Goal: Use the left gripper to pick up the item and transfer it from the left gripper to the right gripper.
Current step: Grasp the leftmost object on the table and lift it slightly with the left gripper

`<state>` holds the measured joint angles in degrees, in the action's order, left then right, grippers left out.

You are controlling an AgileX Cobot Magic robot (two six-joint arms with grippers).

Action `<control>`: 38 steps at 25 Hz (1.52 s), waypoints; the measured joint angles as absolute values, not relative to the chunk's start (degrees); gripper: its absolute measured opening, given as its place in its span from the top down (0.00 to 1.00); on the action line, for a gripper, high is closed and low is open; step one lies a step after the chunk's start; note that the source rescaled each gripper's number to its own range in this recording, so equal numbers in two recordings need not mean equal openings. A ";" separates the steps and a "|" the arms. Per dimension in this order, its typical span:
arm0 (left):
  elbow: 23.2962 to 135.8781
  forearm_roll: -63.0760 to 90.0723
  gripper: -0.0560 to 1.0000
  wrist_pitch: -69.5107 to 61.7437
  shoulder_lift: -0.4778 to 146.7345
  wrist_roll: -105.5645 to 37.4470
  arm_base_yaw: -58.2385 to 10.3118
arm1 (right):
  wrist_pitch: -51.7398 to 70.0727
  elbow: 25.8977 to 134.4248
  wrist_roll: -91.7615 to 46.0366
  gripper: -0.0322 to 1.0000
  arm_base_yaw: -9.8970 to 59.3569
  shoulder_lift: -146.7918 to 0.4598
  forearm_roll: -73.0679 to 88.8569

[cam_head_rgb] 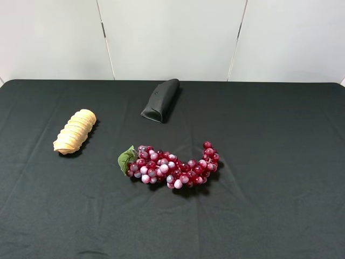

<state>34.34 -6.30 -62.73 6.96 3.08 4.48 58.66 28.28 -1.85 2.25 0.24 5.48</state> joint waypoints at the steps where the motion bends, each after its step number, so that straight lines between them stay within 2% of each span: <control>1: 35.32 -6.30 0.00 -62.98 9.13 2.60 4.48 | 58.66 28.28 -1.85 0.00 2.25 0.24 5.48; 9: 42.59 -4.85 0.00 -61.53 27.24 -1.31 4.12 | 58.66 28.28 -1.85 0.00 2.25 0.24 5.48; 21: 49.51 -3.26 0.00 -55.43 54.37 1.19 -3.80 | 58.66 28.28 -1.85 0.00 2.25 0.24 5.48; 29: 50.33 2.80 0.00 -46.58 71.24 2.84 -7.07 | 58.66 28.28 -1.85 0.00 2.25 0.24 5.48; 38: 50.33 5.36 0.00 -41.01 84.82 3.16 -7.32 | 58.66 28.28 -1.85 0.00 2.25 0.24 5.48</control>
<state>50.33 5.36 -41.01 84.82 3.16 -7.32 58.66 28.28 -1.85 2.25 0.24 5.48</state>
